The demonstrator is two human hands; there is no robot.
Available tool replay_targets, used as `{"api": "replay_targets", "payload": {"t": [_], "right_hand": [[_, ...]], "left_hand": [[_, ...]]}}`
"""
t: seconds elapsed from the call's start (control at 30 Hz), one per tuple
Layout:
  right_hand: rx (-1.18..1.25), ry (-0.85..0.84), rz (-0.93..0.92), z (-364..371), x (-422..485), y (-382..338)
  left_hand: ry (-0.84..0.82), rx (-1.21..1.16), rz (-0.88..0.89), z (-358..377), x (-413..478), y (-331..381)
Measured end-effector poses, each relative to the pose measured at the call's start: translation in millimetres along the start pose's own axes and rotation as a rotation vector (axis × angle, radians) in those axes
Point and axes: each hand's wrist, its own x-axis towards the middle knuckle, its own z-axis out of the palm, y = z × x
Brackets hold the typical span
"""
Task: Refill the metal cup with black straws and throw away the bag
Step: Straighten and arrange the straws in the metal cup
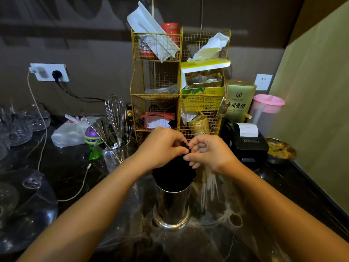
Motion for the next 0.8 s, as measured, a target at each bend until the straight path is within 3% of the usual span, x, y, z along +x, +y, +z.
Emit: {"api": "replay_targets", "payload": {"t": [0.33, 0.5, 0.63, 0.7, 0.8], "right_hand": [[-0.013, -0.035, -0.015, -17, 10, -25], [-0.111, -0.013, -0.055, -29, 11, -41], [-0.104, 0.061, -0.101, -45, 8, -54], [-0.057, 0.104, -0.130, -54, 6, -60], [0.067, 0.210, -0.210, -64, 2, -69]], "left_hand": [[0.037, 0.011, 0.057, -24, 27, 15], [0.120, -0.105, 0.064, -29, 33, 16], [0.232, -0.302, 0.057, -32, 23, 18], [0.266, -0.568, 0.042, -35, 7, 26], [0.027, -0.803, 0.014, -32, -21, 40]]}}
